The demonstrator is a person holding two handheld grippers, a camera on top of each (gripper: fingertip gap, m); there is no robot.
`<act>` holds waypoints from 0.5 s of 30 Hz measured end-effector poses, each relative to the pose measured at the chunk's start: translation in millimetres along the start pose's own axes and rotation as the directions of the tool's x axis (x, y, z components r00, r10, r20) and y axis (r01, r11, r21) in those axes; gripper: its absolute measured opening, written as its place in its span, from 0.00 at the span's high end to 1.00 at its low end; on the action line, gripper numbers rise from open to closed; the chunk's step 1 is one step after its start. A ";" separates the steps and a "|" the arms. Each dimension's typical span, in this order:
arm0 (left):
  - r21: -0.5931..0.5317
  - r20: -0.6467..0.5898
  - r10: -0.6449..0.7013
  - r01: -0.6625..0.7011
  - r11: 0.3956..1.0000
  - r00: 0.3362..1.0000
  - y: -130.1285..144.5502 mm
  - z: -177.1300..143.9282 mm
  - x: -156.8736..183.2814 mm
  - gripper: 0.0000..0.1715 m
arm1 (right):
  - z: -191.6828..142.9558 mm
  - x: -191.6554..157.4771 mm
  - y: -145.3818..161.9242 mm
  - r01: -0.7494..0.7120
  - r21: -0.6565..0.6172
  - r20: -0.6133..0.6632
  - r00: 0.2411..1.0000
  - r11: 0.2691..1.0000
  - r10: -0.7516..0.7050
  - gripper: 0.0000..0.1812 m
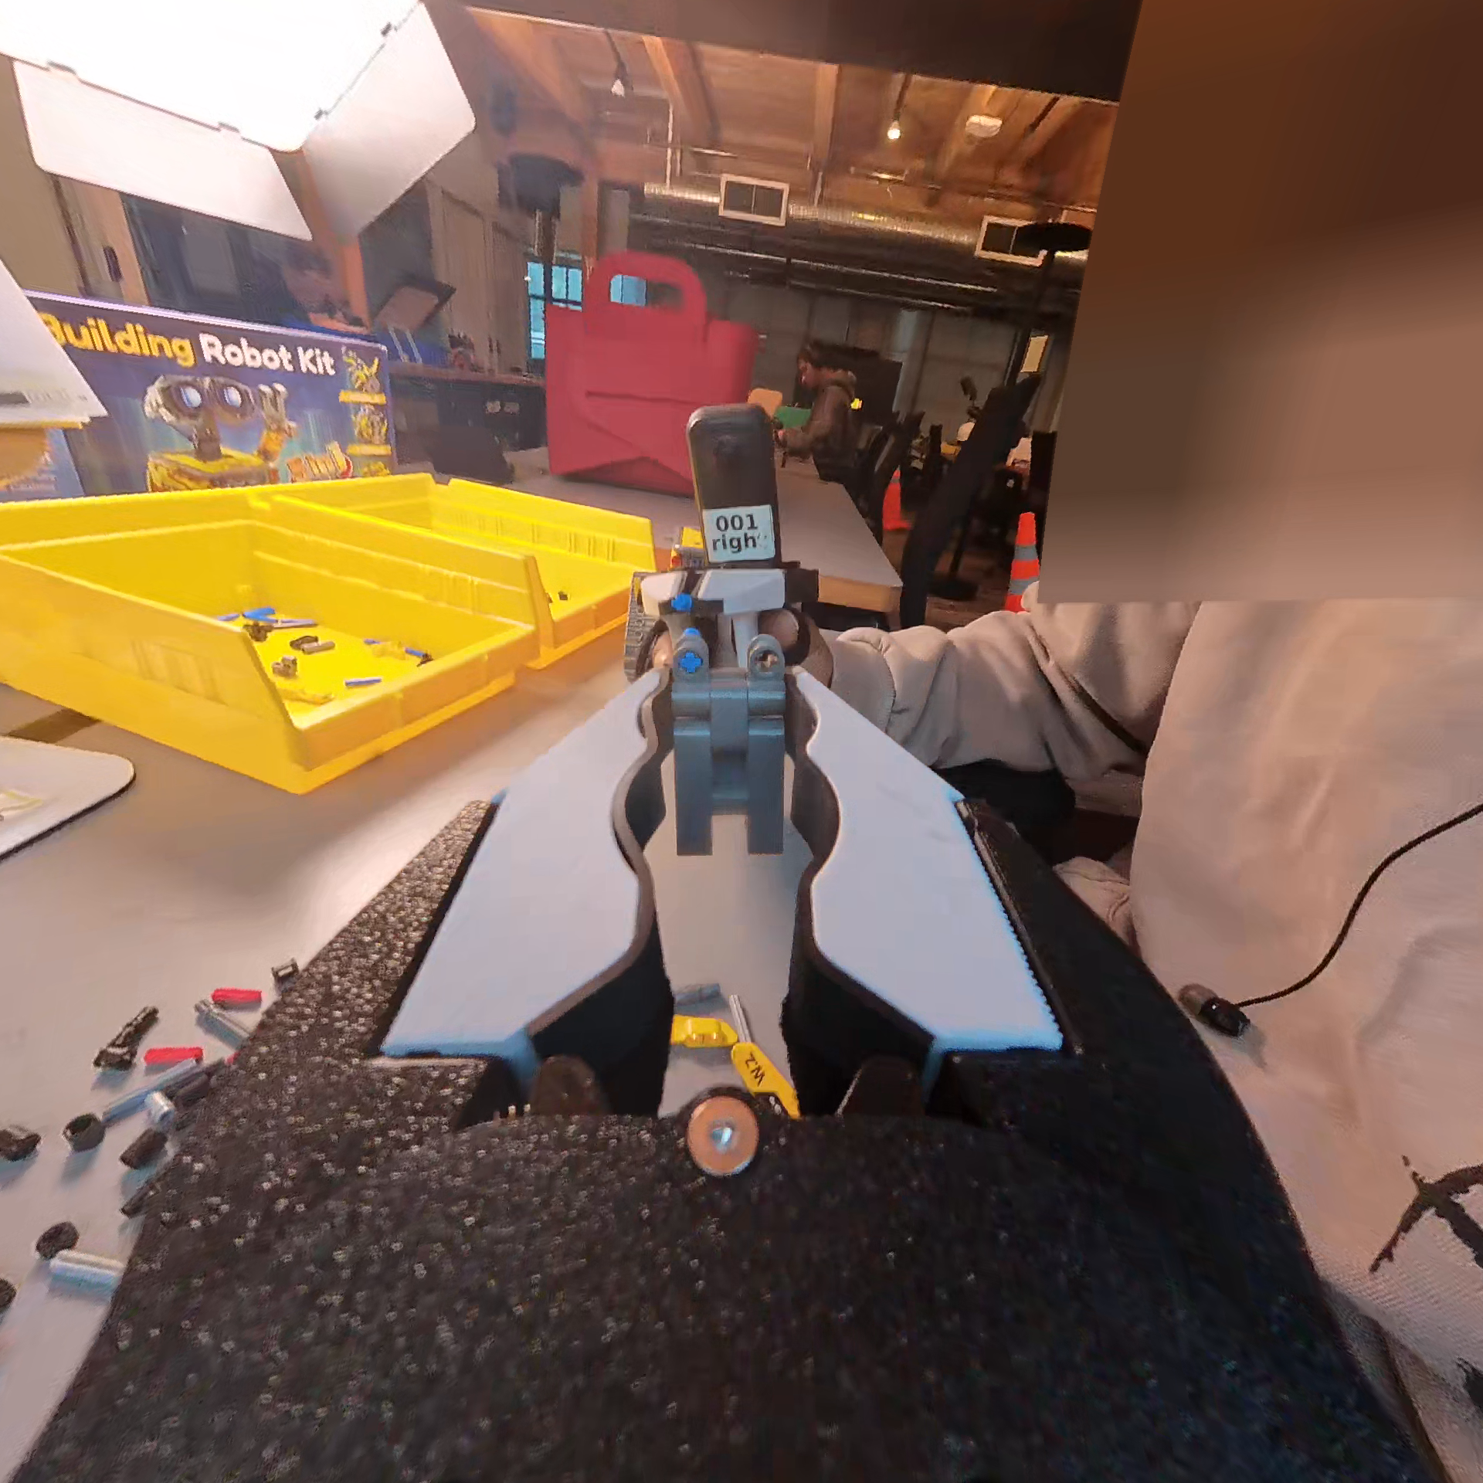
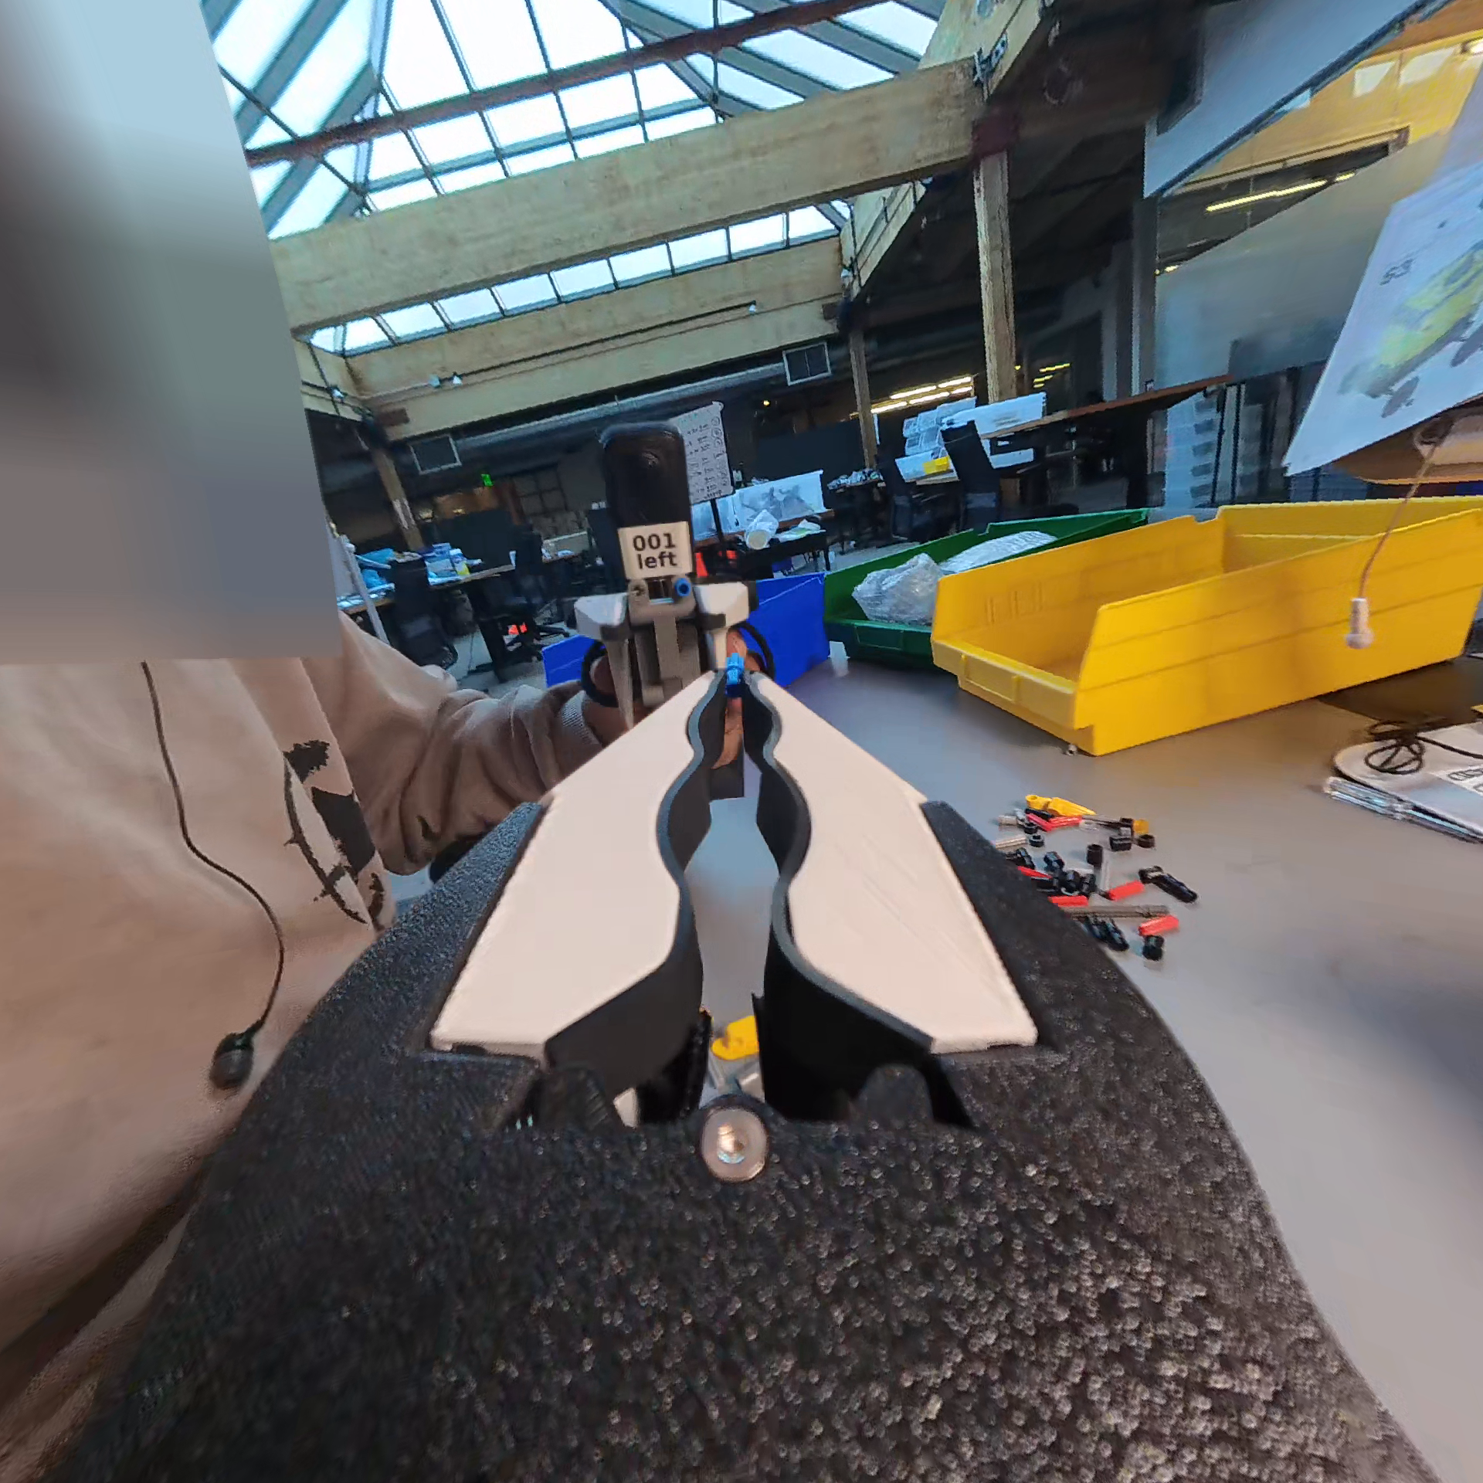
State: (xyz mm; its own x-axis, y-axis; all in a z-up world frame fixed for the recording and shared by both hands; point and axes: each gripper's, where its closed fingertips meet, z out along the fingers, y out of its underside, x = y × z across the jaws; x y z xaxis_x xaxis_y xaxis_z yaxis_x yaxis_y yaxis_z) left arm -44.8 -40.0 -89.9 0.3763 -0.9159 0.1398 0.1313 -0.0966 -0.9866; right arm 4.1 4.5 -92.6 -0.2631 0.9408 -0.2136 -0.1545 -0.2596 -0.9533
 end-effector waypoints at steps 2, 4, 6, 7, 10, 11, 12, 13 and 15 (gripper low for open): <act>-0.028 0.005 -0.026 0.026 0.999 1.000 9.6 0.6 -5.2 0.85 | -5.1 6.8 1.5 -0.004 -0.003 -0.042 0.999 1.000 0.004 0.99; -0.038 0.020 -0.035 0.036 0.999 0.999 12.5 1.7 -9.1 0.85 | -11.7 17.7 -3.1 0.055 -0.026 -0.127 0.990 0.998 -0.058 0.99; -0.034 0.027 -0.051 0.052 0.998 0.998 13.8 3.3 -10.8 0.85 | -28.7 45.3 -27.1 0.163 -0.084 -0.315 0.932 0.983 -0.182 0.99; -0.034 0.031 -0.058 0.059 0.998 0.998 14.8 3.9 -11.6 0.85 | -45.3 64.3 -47.6 0.205 -0.125 -0.436 0.868 0.971 -0.239 0.99; -0.035 0.036 -0.066 0.067 0.997 0.997 16.2 4.7 -12.8 0.85 | -120.6 118.3 -109.6 0.168 -0.242 -0.722 0.626 0.956 -0.293 0.99; -0.032 0.033 -0.069 0.071 0.997 0.997 15.9 4.7 -12.4 0.85 | -148.5 135.9 -121.4 0.117 -0.291 -0.774 0.555 0.950 -0.305 0.99; -0.029 0.031 -0.070 0.071 0.997 0.997 15.4 4.6 -12.2 0.85 | -177.6 154.9 -132.2 0.078 -0.339 -0.815 0.473 0.938 -0.334 0.99; -0.027 0.030 -0.067 0.068 0.997 0.997 14.9 4.4 -11.9 0.85 | -207.9 175.2 -141.4 0.045 -0.379 -0.848 0.382 0.924 -0.367 0.99; -0.027 0.030 -0.061 0.061 0.998 0.998 14.9 4.2 -11.5 0.85 | -261.3 213.9 -139.3 -0.089 -0.437 -0.874 0.278 0.895 -0.399 0.99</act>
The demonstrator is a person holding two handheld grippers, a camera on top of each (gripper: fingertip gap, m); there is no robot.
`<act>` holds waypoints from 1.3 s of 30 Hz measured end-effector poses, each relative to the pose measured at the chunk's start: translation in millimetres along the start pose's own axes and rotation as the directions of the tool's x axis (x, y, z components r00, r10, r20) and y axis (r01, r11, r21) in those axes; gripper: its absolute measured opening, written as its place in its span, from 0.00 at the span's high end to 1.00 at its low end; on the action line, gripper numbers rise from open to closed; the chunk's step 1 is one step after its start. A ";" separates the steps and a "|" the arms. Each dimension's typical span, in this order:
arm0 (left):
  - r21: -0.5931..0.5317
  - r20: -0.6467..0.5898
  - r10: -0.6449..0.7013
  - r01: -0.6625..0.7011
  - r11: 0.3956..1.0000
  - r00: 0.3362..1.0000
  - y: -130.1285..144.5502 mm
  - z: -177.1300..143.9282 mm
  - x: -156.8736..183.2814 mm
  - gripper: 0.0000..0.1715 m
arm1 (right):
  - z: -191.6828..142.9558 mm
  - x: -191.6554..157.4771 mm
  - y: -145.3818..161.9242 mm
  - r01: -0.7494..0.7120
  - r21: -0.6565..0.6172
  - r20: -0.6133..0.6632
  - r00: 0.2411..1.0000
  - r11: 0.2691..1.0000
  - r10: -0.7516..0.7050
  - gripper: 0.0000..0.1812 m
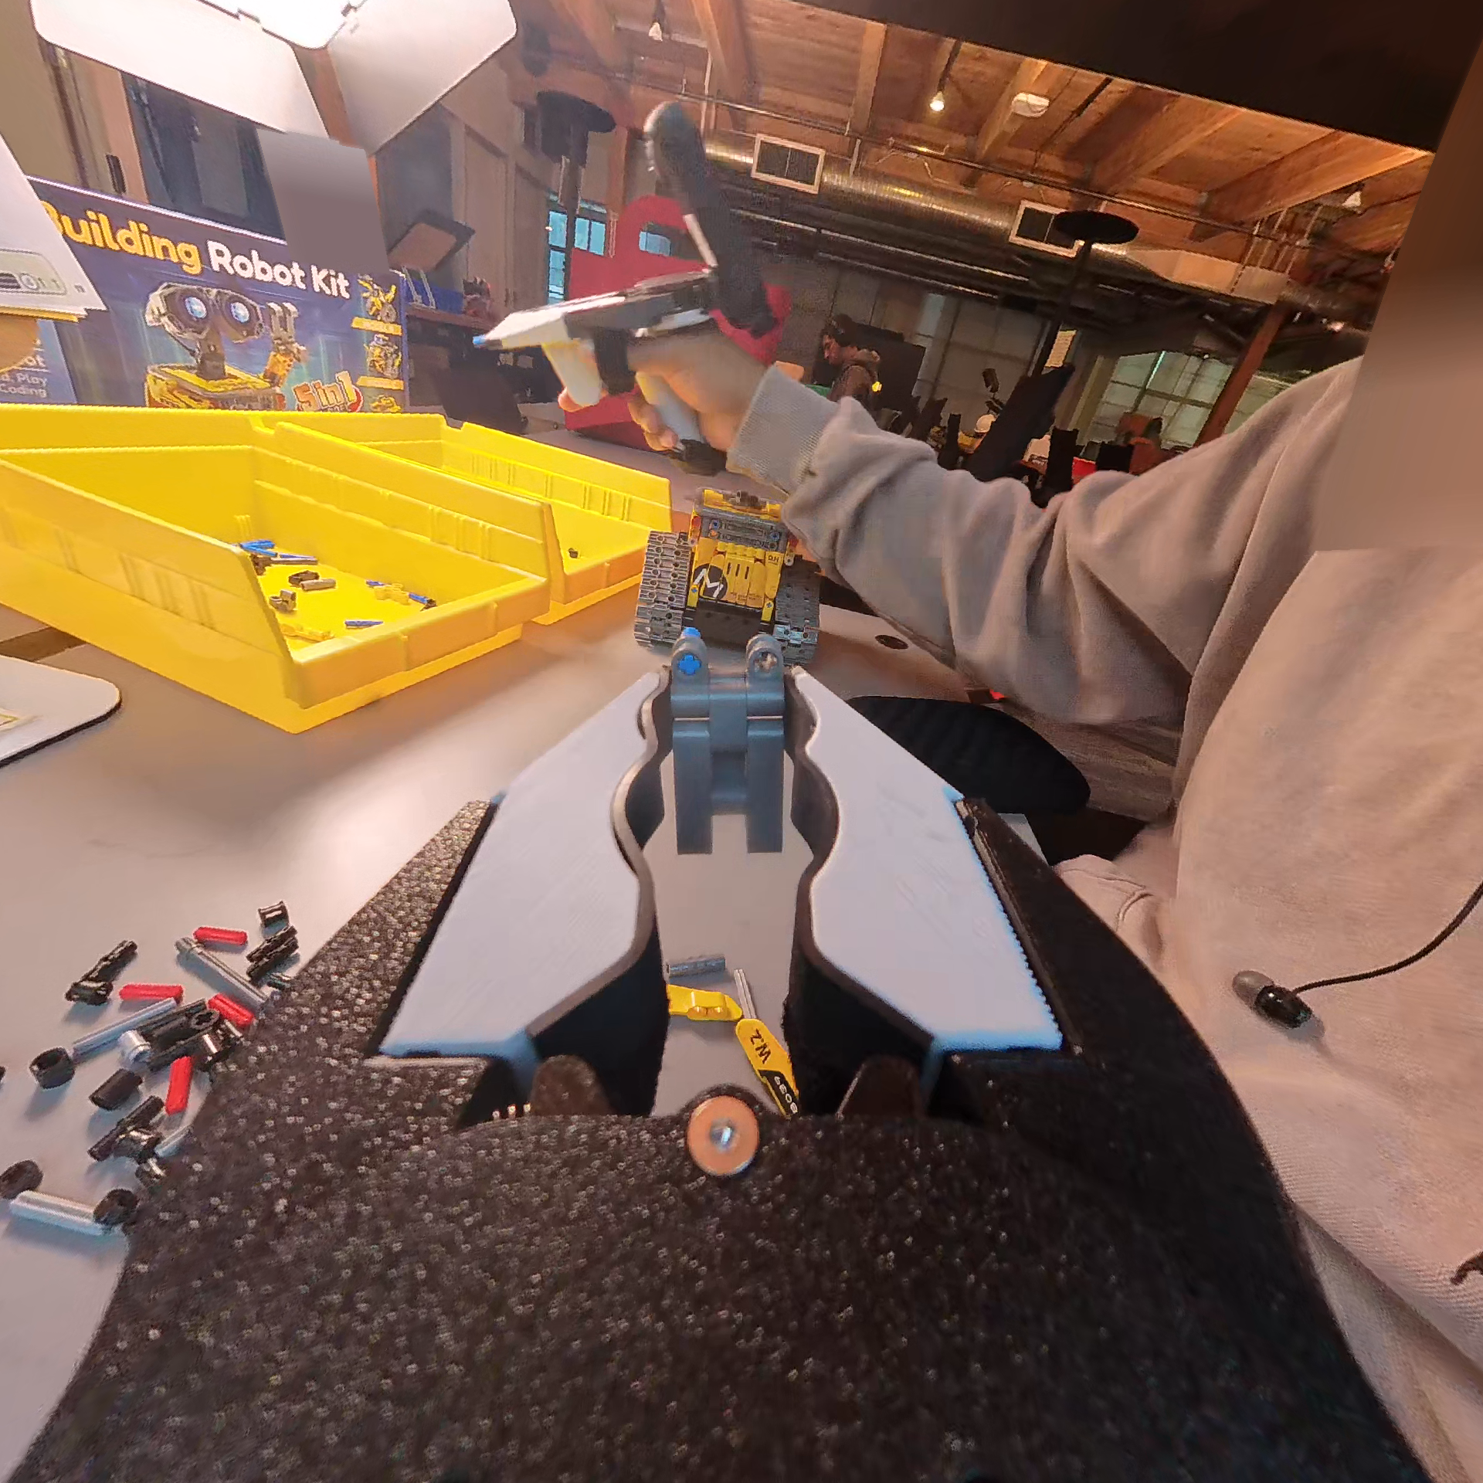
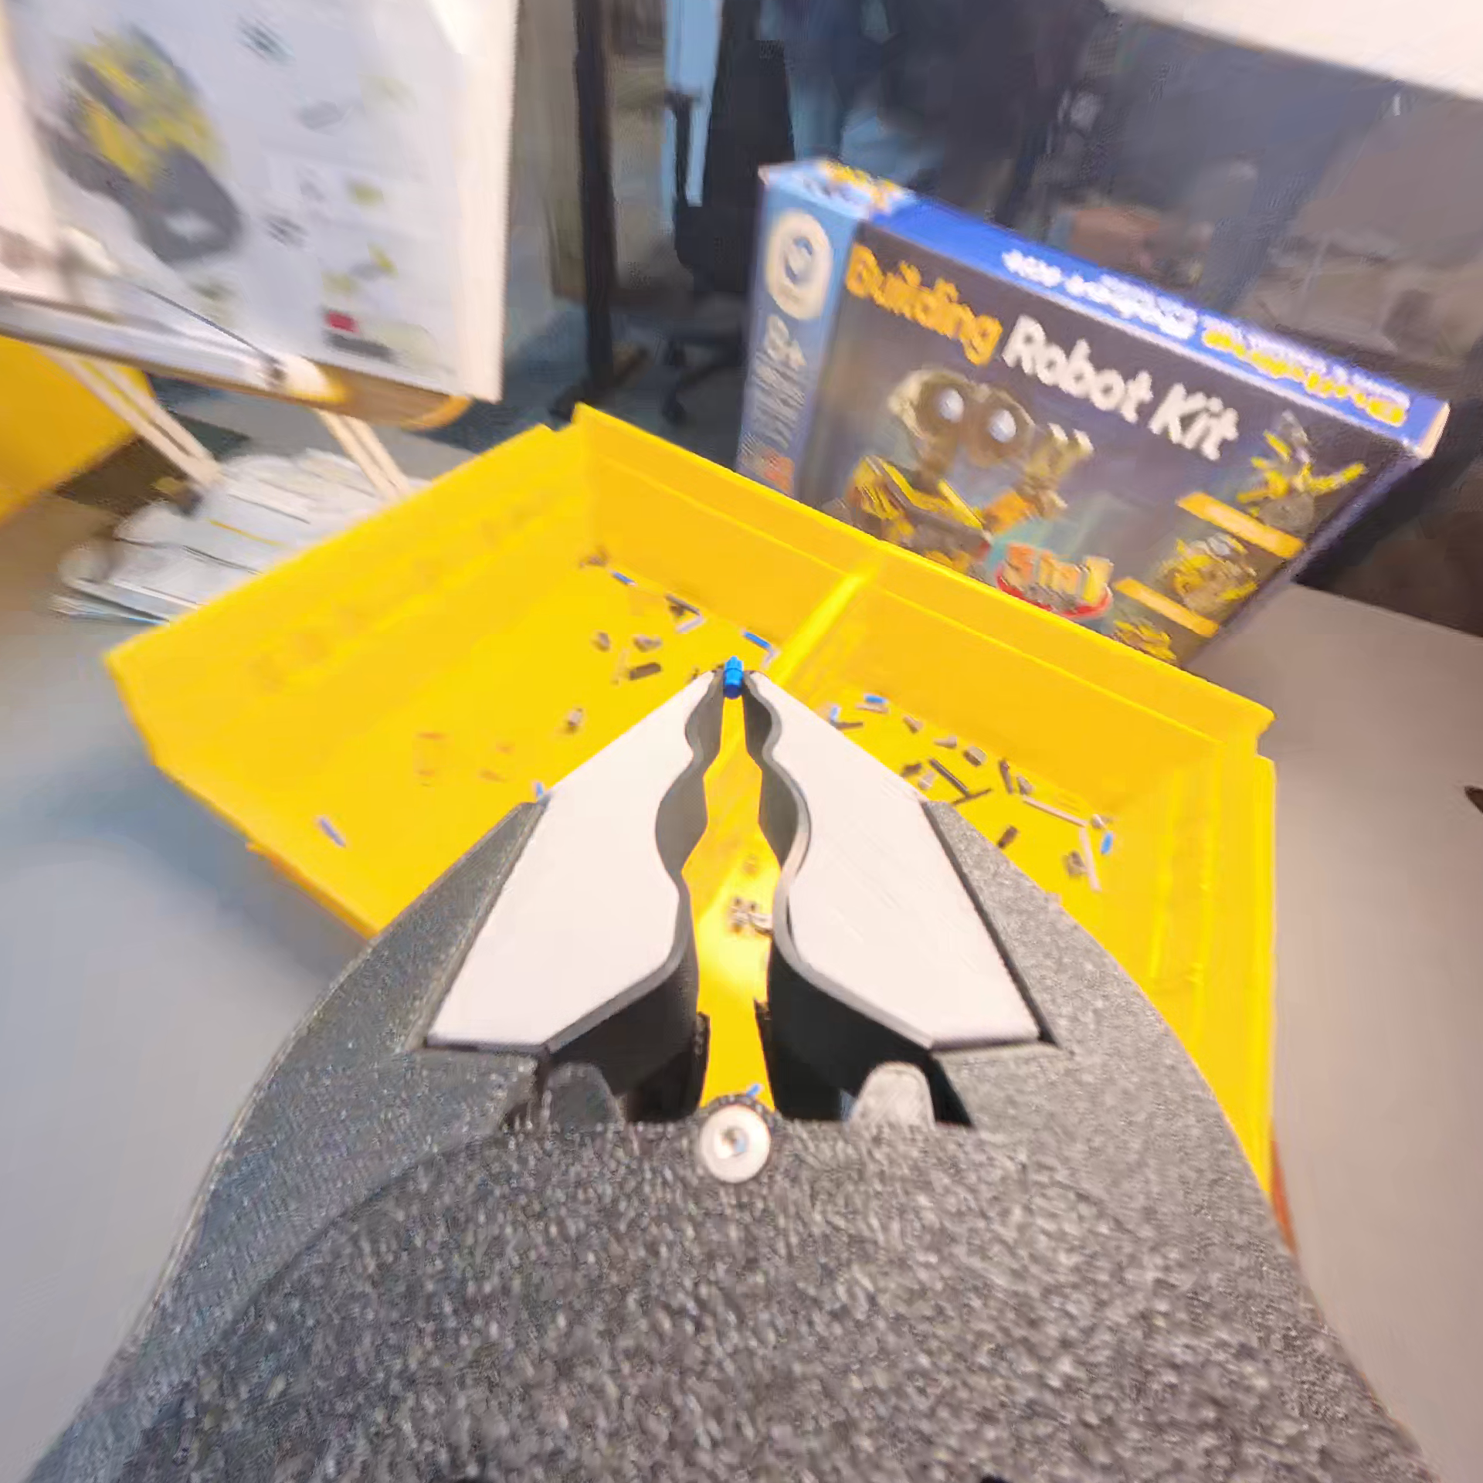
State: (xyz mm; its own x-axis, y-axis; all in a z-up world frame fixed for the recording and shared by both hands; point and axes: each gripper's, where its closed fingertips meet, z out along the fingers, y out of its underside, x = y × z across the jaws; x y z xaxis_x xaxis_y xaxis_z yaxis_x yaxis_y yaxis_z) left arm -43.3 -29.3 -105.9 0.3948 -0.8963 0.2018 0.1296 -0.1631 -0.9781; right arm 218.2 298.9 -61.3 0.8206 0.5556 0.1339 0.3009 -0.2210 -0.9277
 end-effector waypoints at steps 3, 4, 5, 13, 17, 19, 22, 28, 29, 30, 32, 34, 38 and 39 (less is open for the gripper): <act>-0.004 0.002 0.011 -0.011 1.000 1.000 1.0 0.1 0.5 0.85 | 28.4 57.0 31.1 -0.003 -0.129 -0.105 0.994 0.992 -0.011 0.93; -0.006 0.006 0.017 -0.017 1.000 1.000 1.6 0.0 0.4 0.85 | 32.8 66.2 34.7 -0.018 -0.130 -0.124 0.992 0.991 0.001 0.89; -0.008 0.007 0.020 -0.020 1.000 1.000 2.0 0.1 0.5 0.85 | 34.7 70.2 33.3 -0.034 -0.109 -0.130 0.991 0.993 0.019 0.86; 0.002 -0.021 0.016 -0.016 1.000 1.000 3.7 2.0 2.1 0.85 | -22.9 -89.1 -33.1 -0.011 0.226 0.297 0.953 0.974 -0.058 0.83; 0.015 -0.065 0.044 -0.043 0.999 0.997 4.1 4.9 11.8 0.85 | -95.5 -273.8 -14.8 -0.118 0.264 0.781 0.608 0.957 -0.140 0.86; 0.016 -0.075 0.077 -0.076 0.997 0.994 4.7 5.7 16.5 0.85 | -121.5 -338.5 4.1 -0.162 0.239 0.879 0.454 0.957 -0.143 0.90; 0.009 -0.074 0.123 -0.123 0.992 0.990 6.0 6.4 20.5 0.85 | -134.8 -392.0 20.5 -0.264 0.137 0.950 0.309 0.955 -0.051 0.91; -0.013 -0.093 0.140 -0.142 0.990 0.986 10.4 8.4 24.8 0.85 | -127.4 -405.6 31.1 -0.248 0.149 0.947 0.316 0.957 -0.066 0.94; -0.018 -0.096 0.139 -0.141 0.990 0.986 11.8 9.2 24.9 0.85 | -127.5 -406.1 32.5 -0.236 0.158 0.945 0.317 0.959 -0.077 0.94; -0.026 -0.100 0.136 -0.140 0.990 0.986 13.6 10.1 25.3 0.85 | -129.8 -407.3 33.3 -0.234 0.154 0.950 0.301 0.960 -0.079 0.95; -0.035 -0.111 0.130 -0.134 0.990 0.985 16.4 11.7 26.7 0.85 | -132.2 -409.7 35.4 -0.226 0.147 0.956 0.282 0.963 -0.079 0.95; -0.049 -0.115 0.132 -0.138 0.989 0.985 19.7 13.0 27.6 0.85 | -131.8 -411.2 38.9 -0.208 0.158 0.954 0.284 0.965 -0.095 0.98; -0.069 -0.133 0.113 -0.123 0.990 0.985 22.8 13.7 30.7 0.85 | -133.6 -411.5 41.4 -0.206 0.150 0.961 0.261 0.967 -0.093 0.99; -0.074 -0.140 0.107 -0.119 0.990 0.984 23.4 14.1 32.4 0.85 | -134.5 -411.5 42.4 -0.199 0.158 0.960 0.258 0.967 -0.104 0.99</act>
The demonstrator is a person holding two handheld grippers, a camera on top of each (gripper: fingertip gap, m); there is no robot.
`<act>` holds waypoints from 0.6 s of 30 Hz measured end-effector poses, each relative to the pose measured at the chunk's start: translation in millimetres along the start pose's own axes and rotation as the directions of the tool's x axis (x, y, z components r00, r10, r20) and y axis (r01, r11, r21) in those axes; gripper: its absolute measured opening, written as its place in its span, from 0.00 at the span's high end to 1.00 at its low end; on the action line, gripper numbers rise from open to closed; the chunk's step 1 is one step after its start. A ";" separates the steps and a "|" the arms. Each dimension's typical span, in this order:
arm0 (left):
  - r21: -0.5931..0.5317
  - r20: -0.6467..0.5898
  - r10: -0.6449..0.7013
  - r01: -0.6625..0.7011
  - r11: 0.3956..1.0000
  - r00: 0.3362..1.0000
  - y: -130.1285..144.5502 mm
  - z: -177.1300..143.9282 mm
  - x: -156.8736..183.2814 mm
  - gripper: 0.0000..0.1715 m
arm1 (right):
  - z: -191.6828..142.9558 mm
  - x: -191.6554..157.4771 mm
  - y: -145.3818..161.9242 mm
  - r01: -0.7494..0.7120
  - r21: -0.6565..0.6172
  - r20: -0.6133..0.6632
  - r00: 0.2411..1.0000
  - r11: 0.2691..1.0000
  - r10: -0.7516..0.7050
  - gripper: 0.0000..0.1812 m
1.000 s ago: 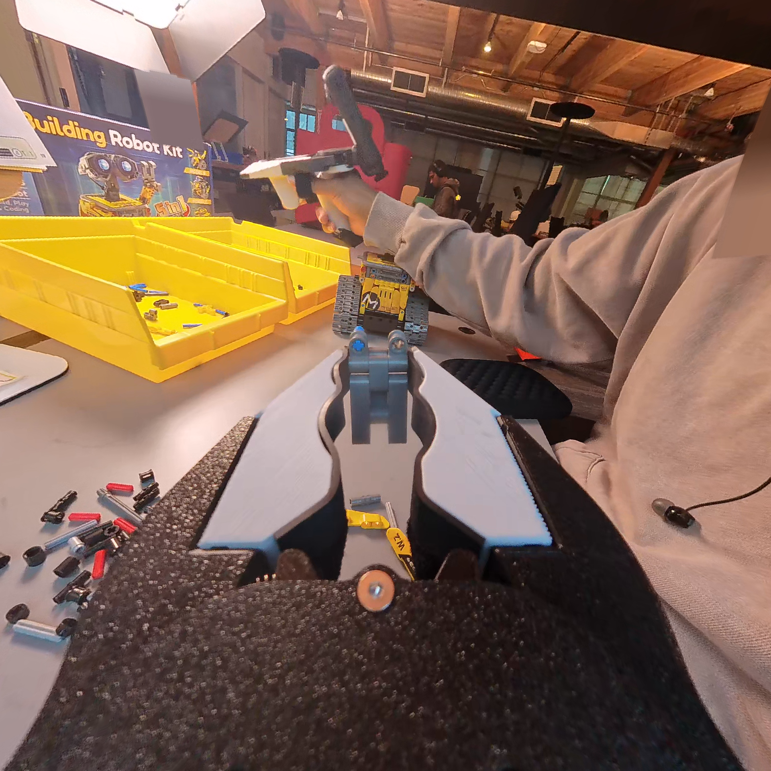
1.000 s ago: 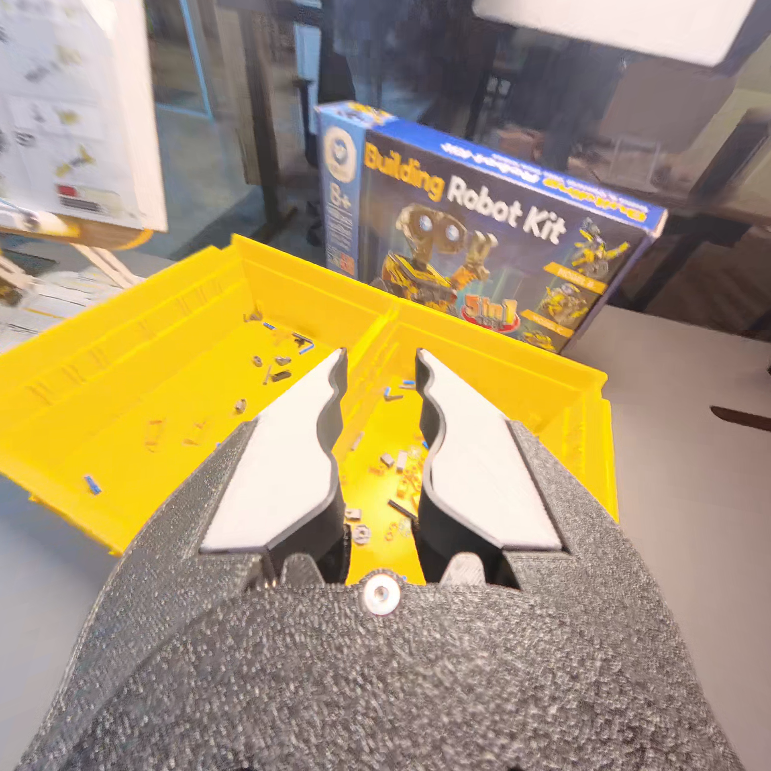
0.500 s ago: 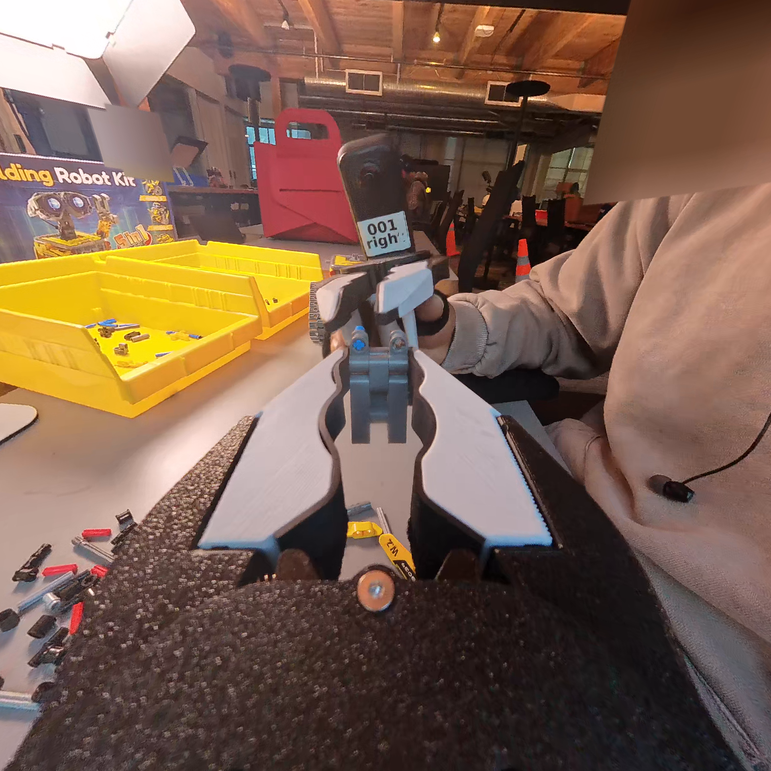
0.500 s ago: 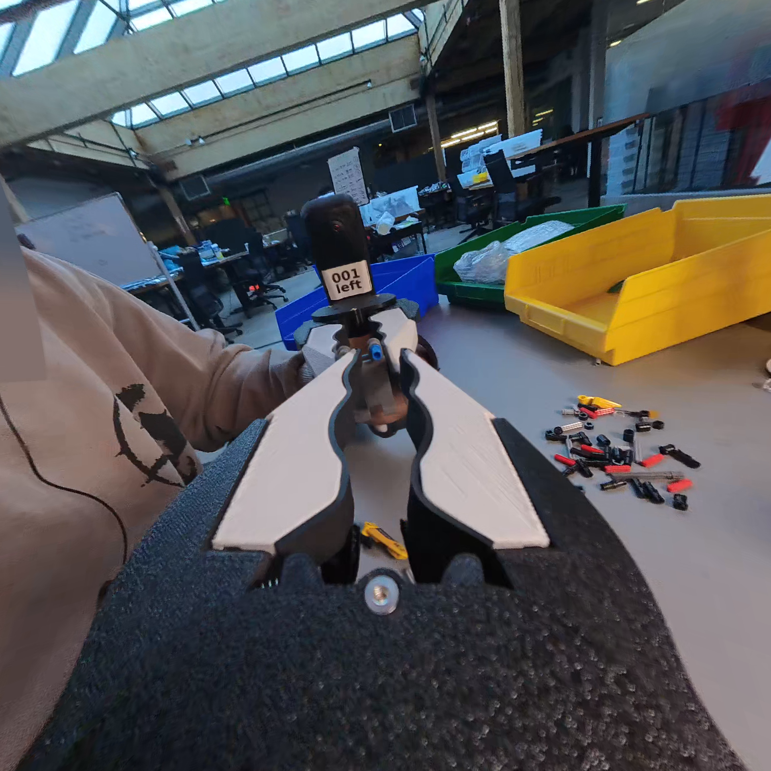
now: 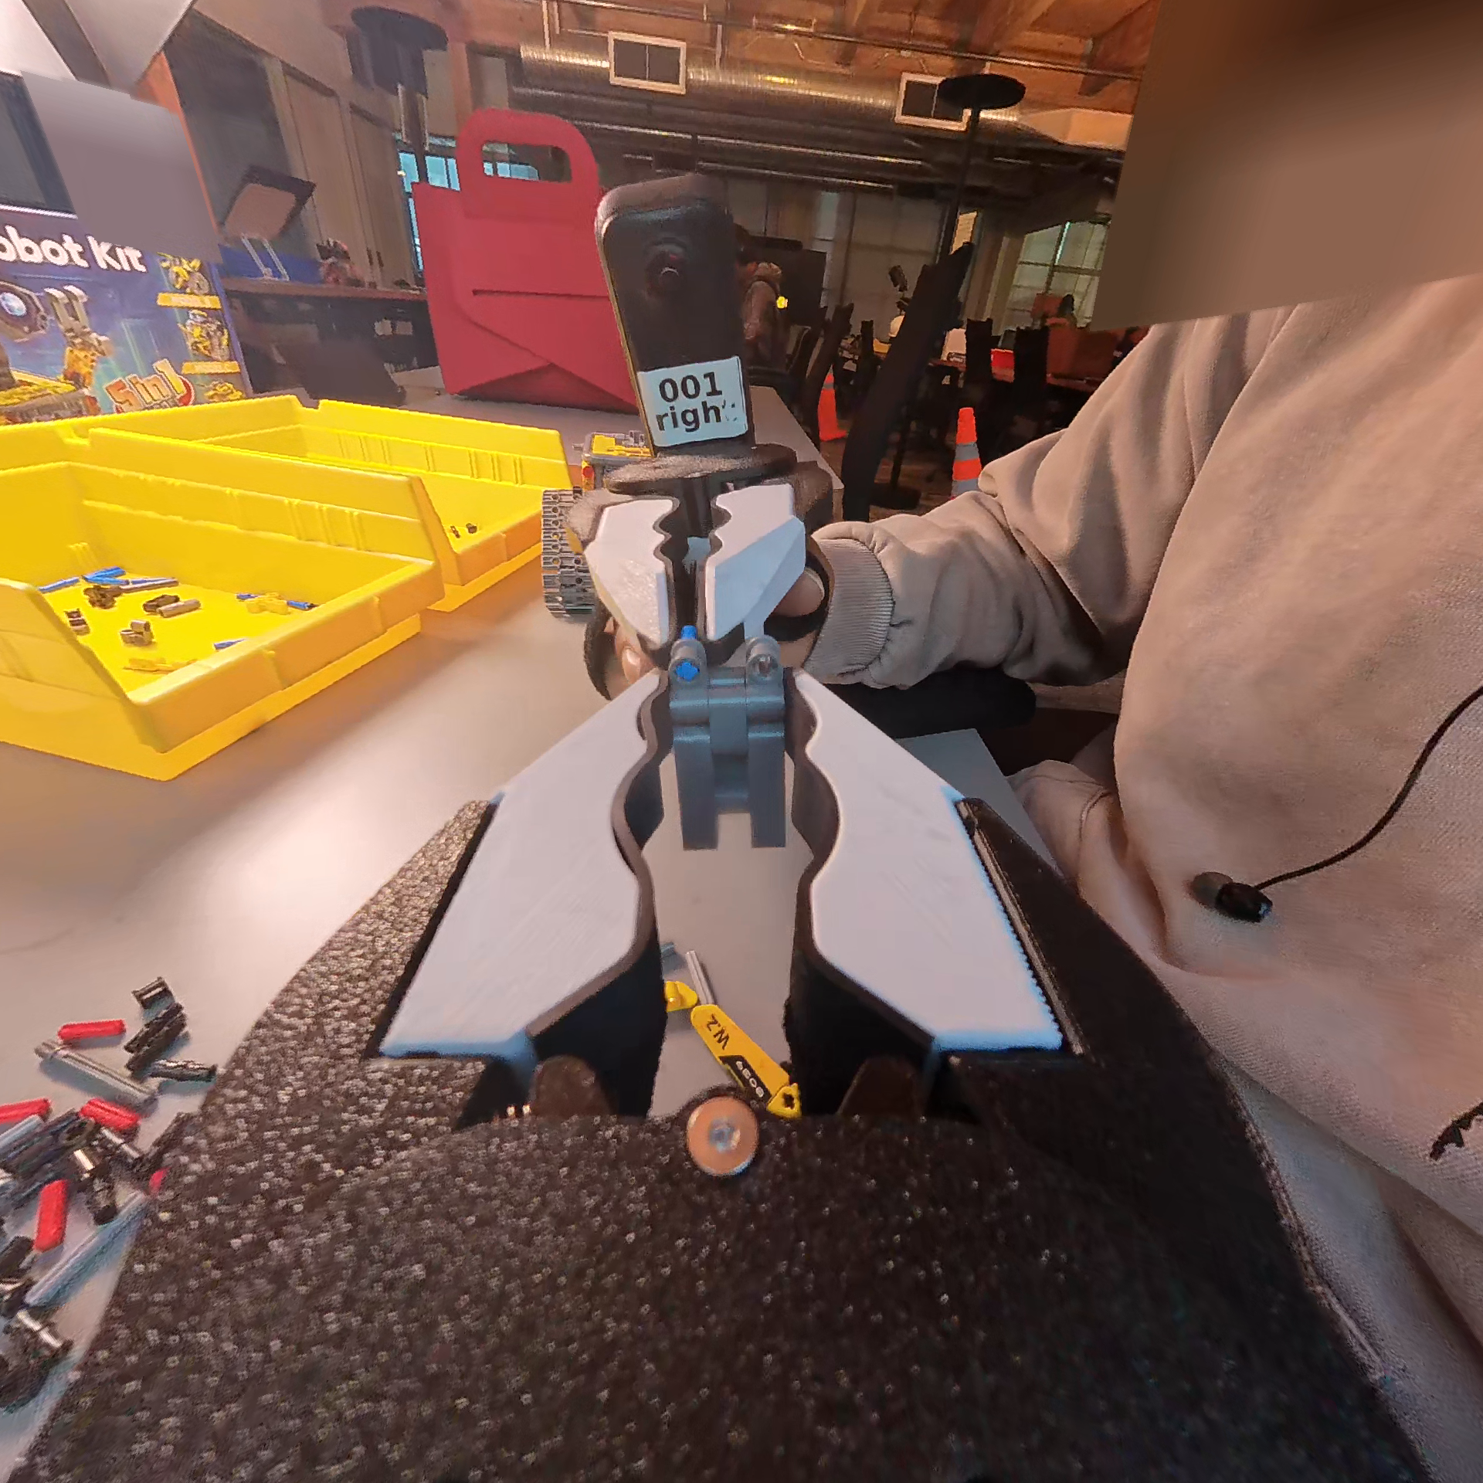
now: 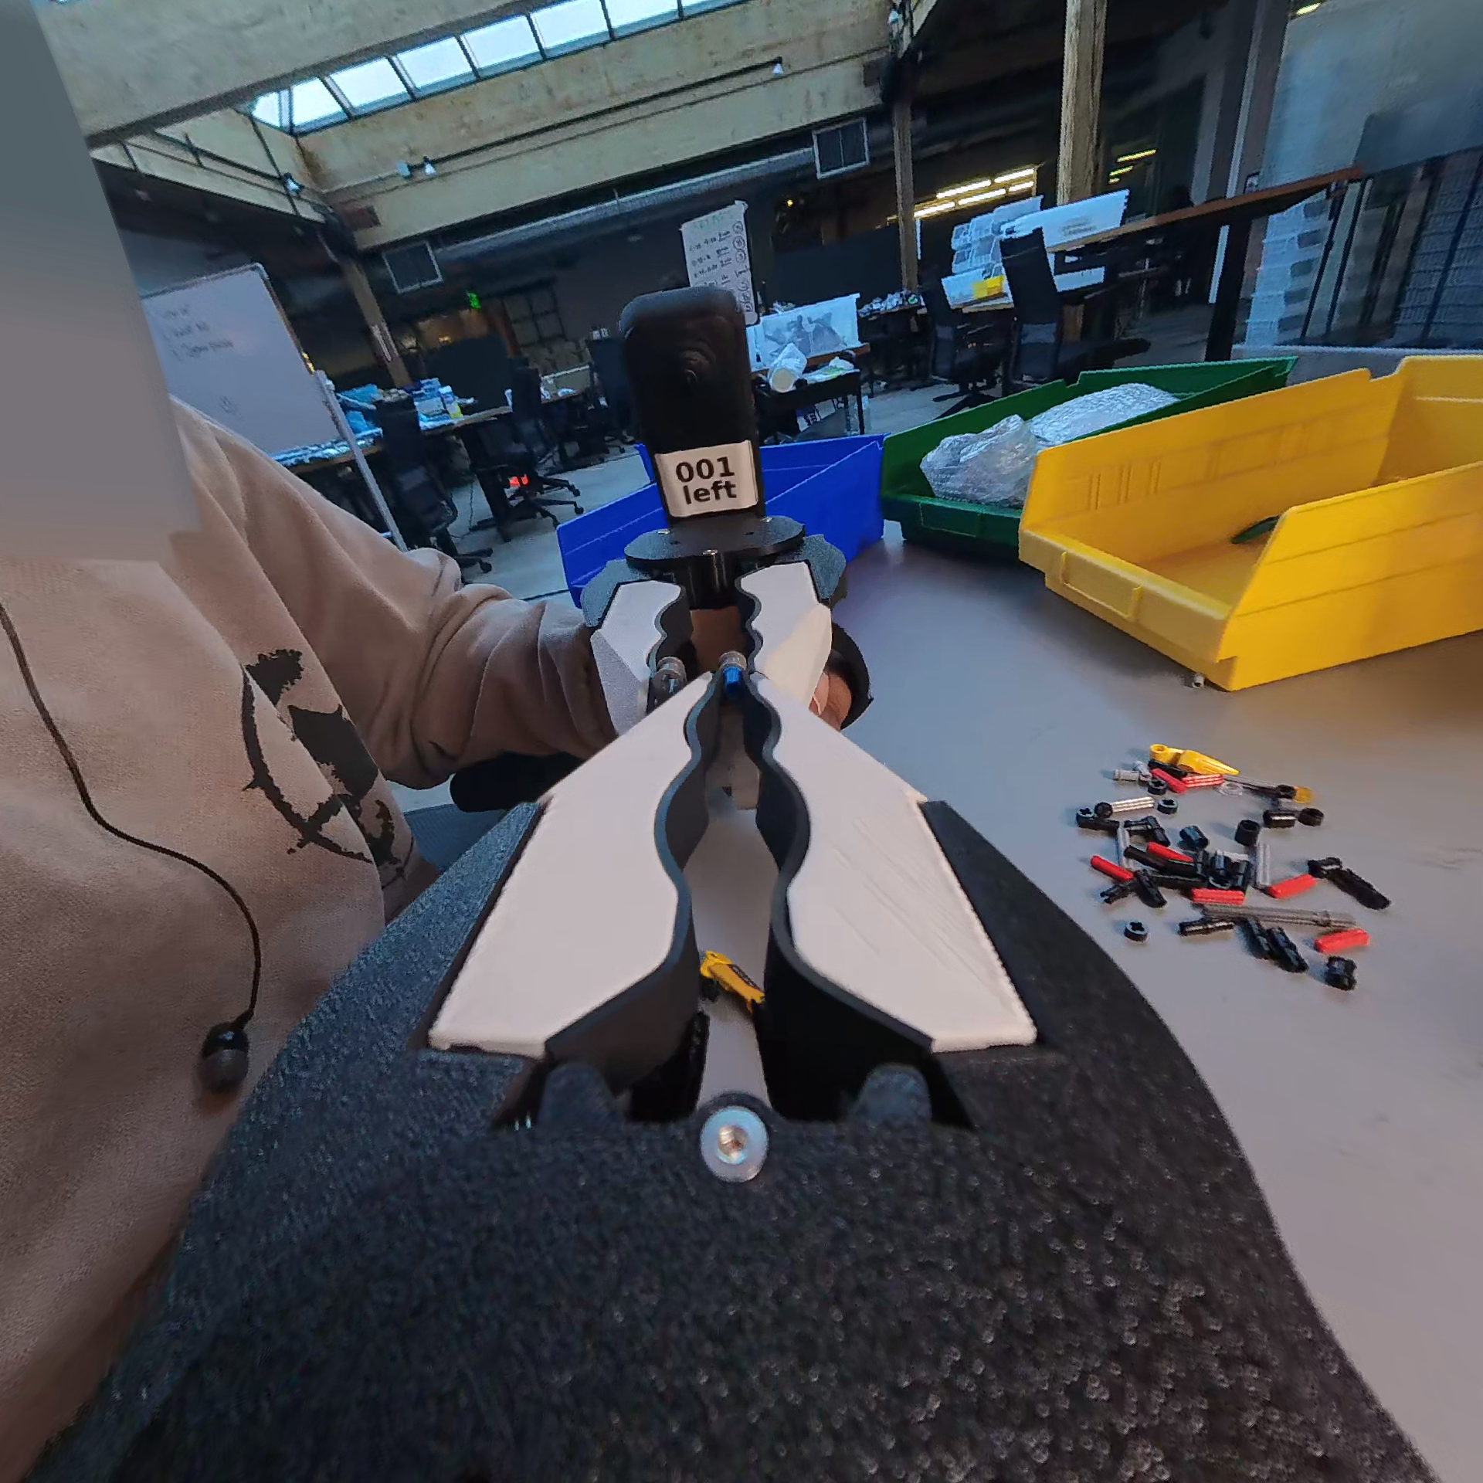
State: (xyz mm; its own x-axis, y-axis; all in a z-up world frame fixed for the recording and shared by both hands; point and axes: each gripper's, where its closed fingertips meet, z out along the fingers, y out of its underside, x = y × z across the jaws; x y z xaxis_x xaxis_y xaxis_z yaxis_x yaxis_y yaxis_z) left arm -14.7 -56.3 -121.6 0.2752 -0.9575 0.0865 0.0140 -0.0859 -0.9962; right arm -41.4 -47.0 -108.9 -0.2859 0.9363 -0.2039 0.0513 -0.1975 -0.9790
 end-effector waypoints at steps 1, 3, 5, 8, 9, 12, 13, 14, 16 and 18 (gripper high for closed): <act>-0.006 -0.006 -0.002 0.002 1.000 1.000 0.7 0.7 1.5 0.84 | -0.1 -1.7 1.4 0.009 -0.007 0.008 1.000 1.000 -0.009 0.99; -0.026 -0.003 -0.003 0.003 1.000 1.000 3.1 1.8 2.2 0.85 | -1.3 -2.1 3.2 0.016 -0.017 0.009 1.000 1.000 -0.015 0.99; -0.035 -0.011 -0.020 0.020 0.999 1.000 3.1 2.6 2.9 0.85 | -2.6 -3.5 4.5 0.021 -0.018 0.017 1.000 1.000 -0.020 0.99; 0.027 -0.007 -0.033 0.033 0.999 0.999 -10.7 4.5 3.6 0.85 | -5.3 -5.5 -7.0 -0.006 0.069 0.032 0.999 0.998 0.003 1.00; 0.032 0.001 -0.024 0.024 0.999 1.000 -14.2 5.2 3.2 0.85 | -6.6 -5.7 -10.5 -0.005 0.097 0.036 0.999 0.995 0.002 1.00; 0.050 0.000 -0.028 0.028 0.998 1.000 -20.1 5.9 2.1 0.85 | -9.0 -5.5 -16.8 0.012 0.141 0.032 0.999 0.990 -0.016 1.00; 0.054 -0.001 -0.030 0.030 0.998 1.000 -20.6 5.8 1.8 0.85 | -9.4 -5.2 -17.0 0.023 0.142 0.027 0.999 0.990 -0.027 1.00; 0.059 -0.006 -0.036 0.036 0.998 0.999 -21.2 5.9 1.9 0.85 | -9.7 -5.5 -17.4 0.024 0.144 0.030 0.999 0.989 -0.029 1.00; 0.108 0.021 -0.047 0.045 0.993 0.999 -28.8 -1.5 -6.0 0.85 | -12.4 -3.6 -19.6 0.005 0.164 0.039 0.999 0.987 -0.011 1.00; 0.294 0.147 -0.145 0.097 0.951 0.979 -57.3 -51.5 -44.5 0.85 | -45.7 10.0 -44.9 -0.065 0.309 0.028 0.998 0.949 0.059 1.00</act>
